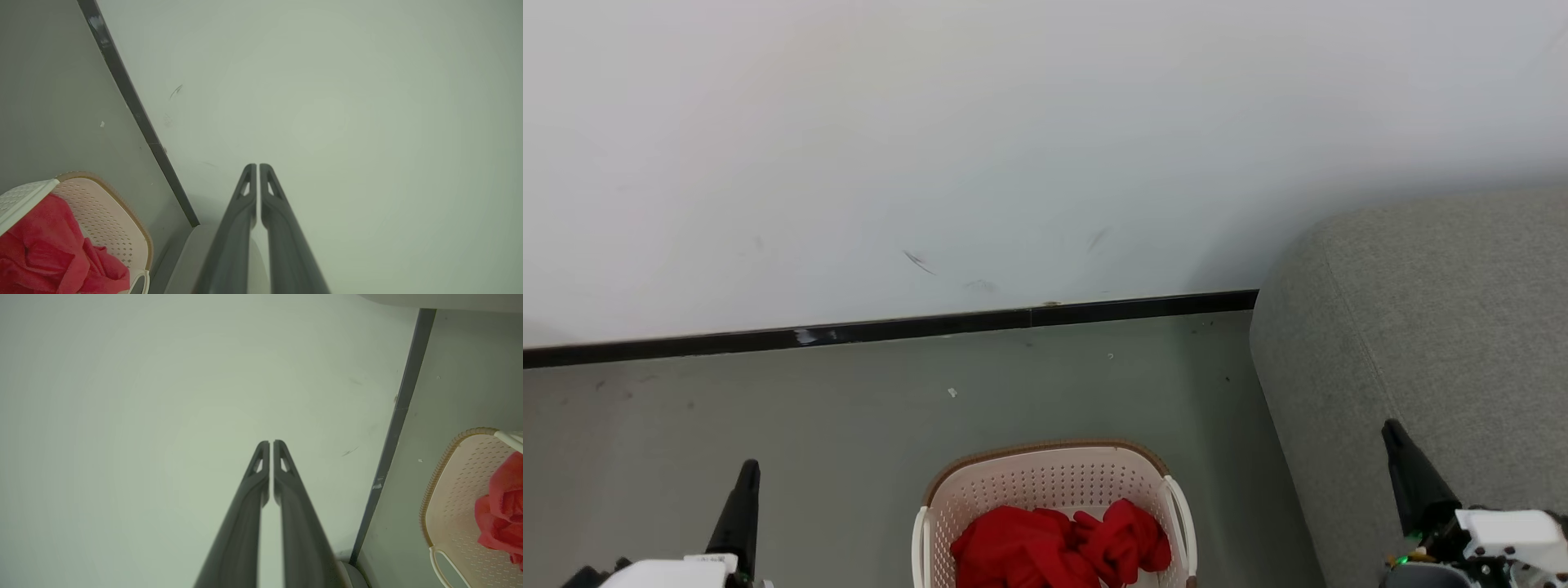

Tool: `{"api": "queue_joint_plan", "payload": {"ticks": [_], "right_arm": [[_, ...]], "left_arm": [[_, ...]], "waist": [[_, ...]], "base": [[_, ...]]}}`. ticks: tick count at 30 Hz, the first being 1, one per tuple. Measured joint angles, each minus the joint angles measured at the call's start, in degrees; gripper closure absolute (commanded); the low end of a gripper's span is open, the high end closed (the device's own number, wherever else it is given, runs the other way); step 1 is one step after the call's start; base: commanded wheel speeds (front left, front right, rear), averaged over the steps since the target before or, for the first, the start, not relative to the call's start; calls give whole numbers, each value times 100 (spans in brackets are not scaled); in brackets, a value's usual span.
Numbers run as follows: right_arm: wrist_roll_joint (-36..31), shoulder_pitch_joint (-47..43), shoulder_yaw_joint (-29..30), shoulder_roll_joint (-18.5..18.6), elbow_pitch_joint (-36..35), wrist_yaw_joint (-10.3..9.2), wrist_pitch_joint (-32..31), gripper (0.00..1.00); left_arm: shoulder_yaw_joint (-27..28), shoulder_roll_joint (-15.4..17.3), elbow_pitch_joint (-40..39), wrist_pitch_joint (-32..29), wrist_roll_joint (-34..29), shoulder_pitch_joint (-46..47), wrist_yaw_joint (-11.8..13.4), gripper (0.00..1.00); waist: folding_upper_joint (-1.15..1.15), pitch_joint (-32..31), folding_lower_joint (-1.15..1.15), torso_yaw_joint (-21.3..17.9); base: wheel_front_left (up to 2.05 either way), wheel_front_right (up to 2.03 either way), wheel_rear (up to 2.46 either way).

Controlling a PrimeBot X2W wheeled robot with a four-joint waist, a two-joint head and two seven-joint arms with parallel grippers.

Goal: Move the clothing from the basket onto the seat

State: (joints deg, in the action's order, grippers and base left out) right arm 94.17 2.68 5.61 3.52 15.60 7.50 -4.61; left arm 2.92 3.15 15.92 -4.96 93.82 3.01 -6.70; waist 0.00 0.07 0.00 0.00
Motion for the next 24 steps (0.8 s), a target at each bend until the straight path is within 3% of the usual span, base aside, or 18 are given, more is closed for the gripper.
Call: {"api": "queue_joint_plan", "payload": {"ticks": [4,13,24], "right_arm": [[0,-246,-62,-114,210,-1,0,0],[-102,-337,-97,-145,175,-1,118,0],[-653,-339,-142,-145,57,-1,347,0]], "left_arm": [[-31,-156,225,0,0,-201,2,0],[-137,-154,168,140,-165,-250,2,0],[-328,-78,-31,355,-946,-249,33,0]], "waist": [[0,0,0,0],[0,-5,0,0],[0,-28,6,7]], "base": [[0,0,0],[0,0,0],[0,0,0]]}}
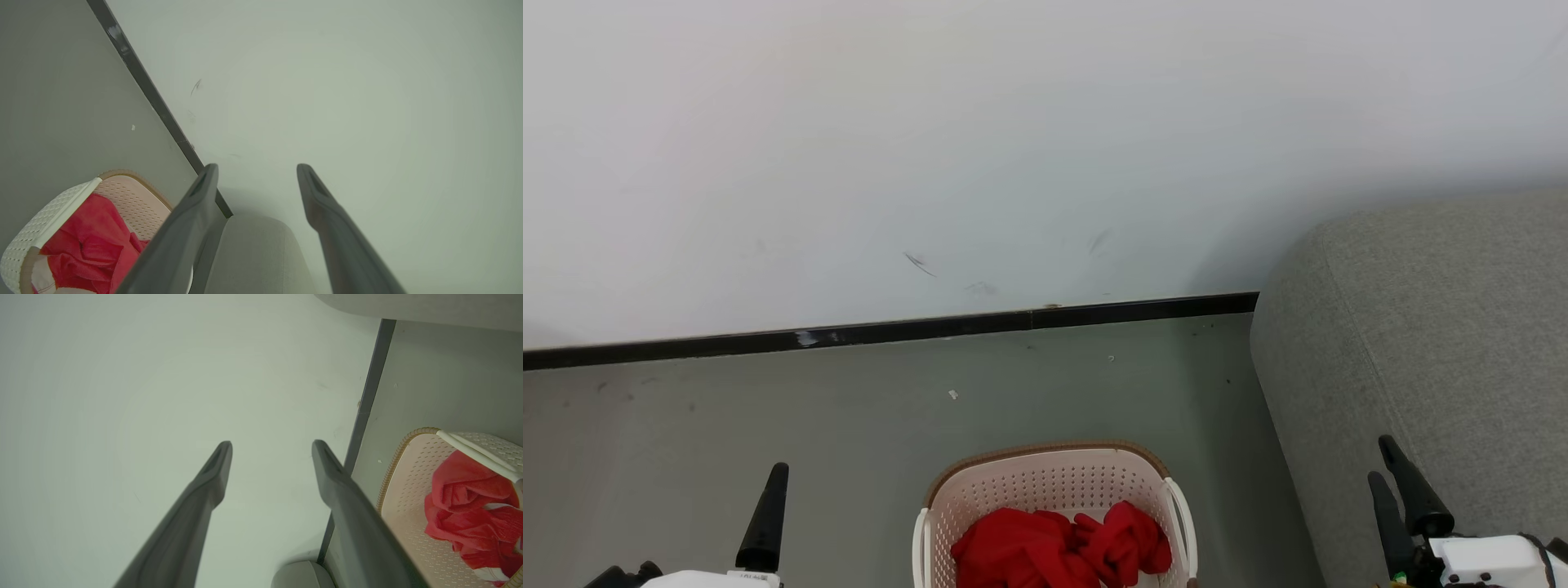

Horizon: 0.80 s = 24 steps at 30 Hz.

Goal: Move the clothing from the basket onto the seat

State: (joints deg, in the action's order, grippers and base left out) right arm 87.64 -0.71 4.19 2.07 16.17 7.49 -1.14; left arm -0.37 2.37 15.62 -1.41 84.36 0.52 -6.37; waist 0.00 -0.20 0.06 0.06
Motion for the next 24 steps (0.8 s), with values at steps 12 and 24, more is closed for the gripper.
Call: {"api": "queue_joint_plan", "payload": {"ticks": [12,24], "right_arm": [[-1374,-2,-116,29,-283,0,219,0],[-2855,-24,-301,29,-453,0,438,0]], "left_arm": [[-198,105,-278,227,-1178,4,178,0],[-468,169,-552,461,-2476,5,495,0]], "waist": [[0,-66,52,20],[0,-118,74,40]], "base": [[0,0,0],[0,0,0]]}}
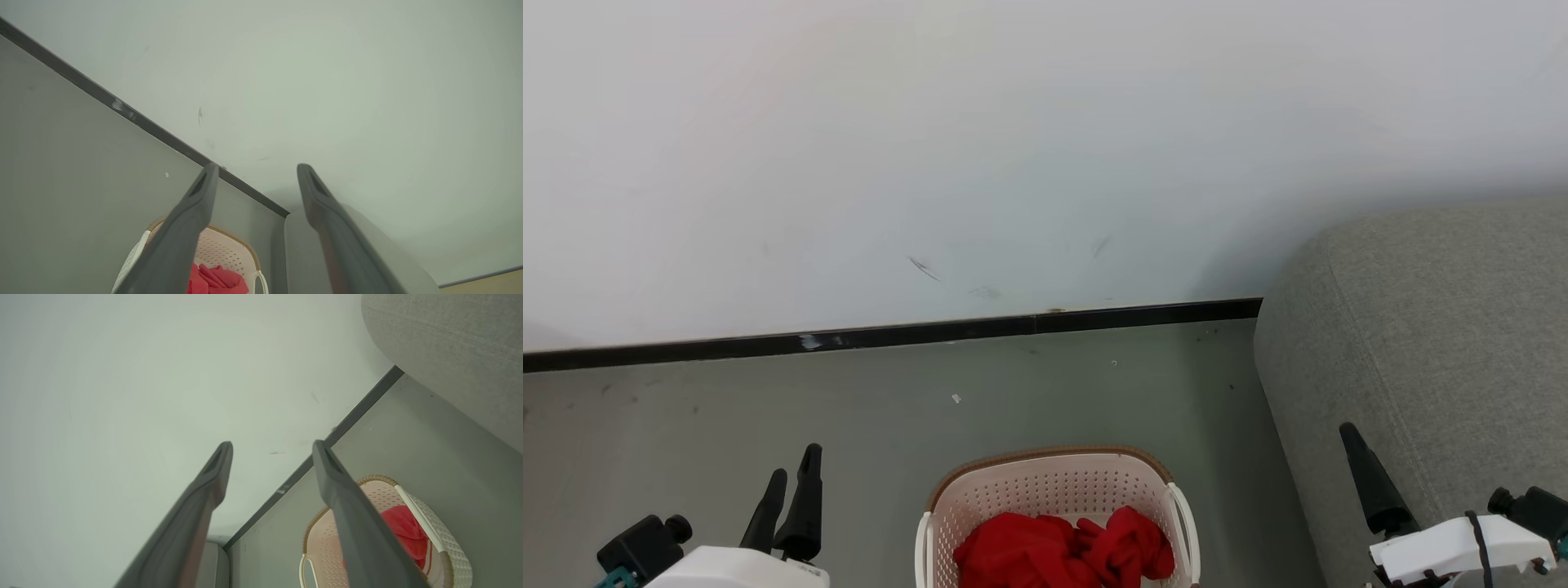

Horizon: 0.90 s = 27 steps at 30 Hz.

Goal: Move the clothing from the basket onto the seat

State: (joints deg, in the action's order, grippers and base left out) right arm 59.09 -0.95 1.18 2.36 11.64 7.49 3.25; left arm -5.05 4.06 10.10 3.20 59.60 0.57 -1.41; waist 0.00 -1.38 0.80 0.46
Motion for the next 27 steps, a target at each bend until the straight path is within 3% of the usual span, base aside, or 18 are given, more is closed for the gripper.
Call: {"api": "queue_joint_plan", "payload": {"ticks": [4,19,27], "right_arm": [[-497,-5,-31,0,-27,0,82,0],[-2085,-144,-153,-12,-197,0,347,0],[-2703,-149,-194,-14,-290,0,491,0]], "left_arm": [[-103,5,-65,76,-389,-4,85,0],[-298,55,-327,354,-1749,-138,437,0],[-356,120,-445,490,-2369,-170,581,0]], "waist": [[0,-6,-5,2],[0,15,-60,15],[0,30,-72,14]], "base": [[0,0,0],[0,0,0],[0,0,0]]}}
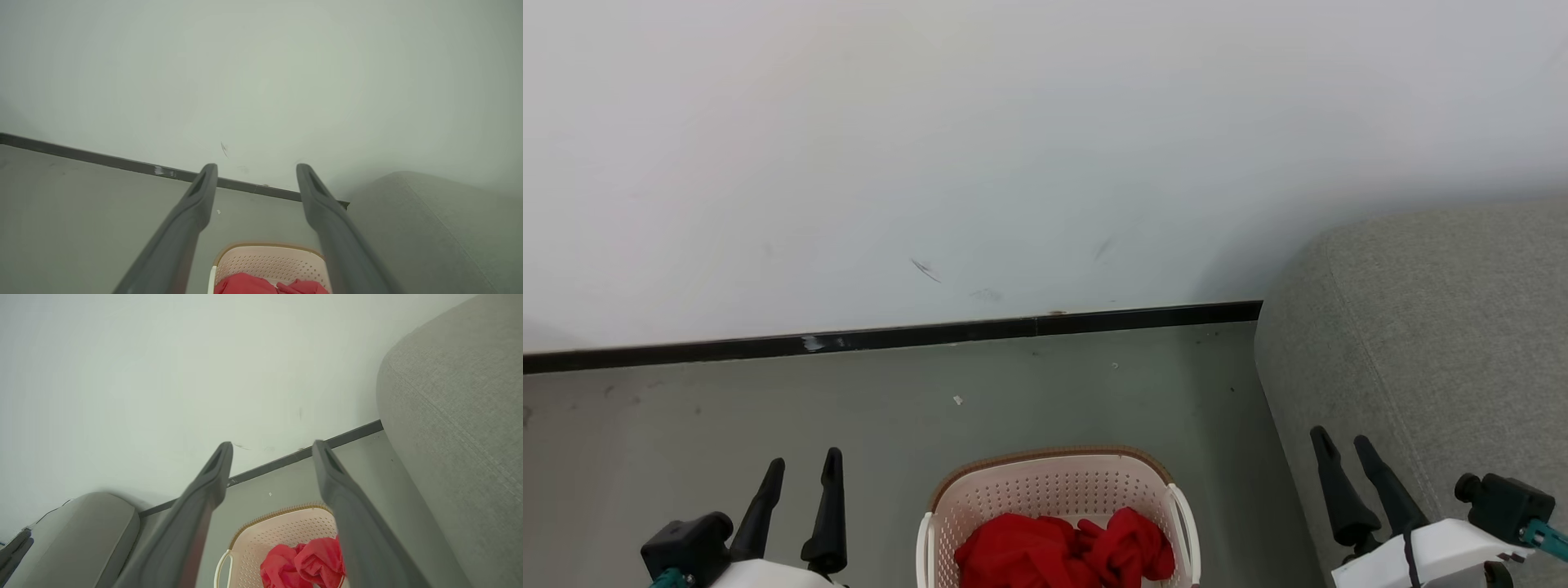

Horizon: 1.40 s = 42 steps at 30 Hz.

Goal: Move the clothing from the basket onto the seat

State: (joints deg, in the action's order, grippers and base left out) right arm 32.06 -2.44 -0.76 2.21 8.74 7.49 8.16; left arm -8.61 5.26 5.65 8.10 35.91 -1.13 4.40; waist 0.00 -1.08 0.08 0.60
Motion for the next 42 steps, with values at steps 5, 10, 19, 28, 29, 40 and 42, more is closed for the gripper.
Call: {"api": "queue_joint_plan", "payload": {"ticks": [5,10,19,28,29,40,42], "right_arm": [[-357,-3,-32,0,-92,0,98,0],[-736,-6,-82,0,-151,0,166,0],[-1526,-96,-200,0,-305,0,381,0],[-2261,-97,-244,0,-459,0,555,0],[-2342,-97,-247,0,-467,0,569,0],[-2509,-100,-263,0,-495,0,604,0],[-2508,-100,-261,0,-499,0,604,0]], "left_arm": [[-79,8,-104,109,-426,-68,85,0],[-142,12,-190,197,-840,-68,170,0],[-233,21,-377,379,-1649,-73,319,0],[-303,24,-498,569,-2323,-105,471,0],[-307,24,-504,582,-2415,-124,480,0],[-296,15,-522,619,-2576,-182,502,0],[-290,15,-519,619,-2576,-182,502,0]], "waist": [[0,10,-2,-3],[0,15,-4,-2],[0,17,-5,2],[0,15,-5,-1],[0,15,-5,-1],[0,24,-5,-6],[0,26,-5,-7]], "base": [[0,0,0],[0,0,0],[0,0,0],[0,0,0],[0,0,0],[0,0,0],[0,0,0]]}}
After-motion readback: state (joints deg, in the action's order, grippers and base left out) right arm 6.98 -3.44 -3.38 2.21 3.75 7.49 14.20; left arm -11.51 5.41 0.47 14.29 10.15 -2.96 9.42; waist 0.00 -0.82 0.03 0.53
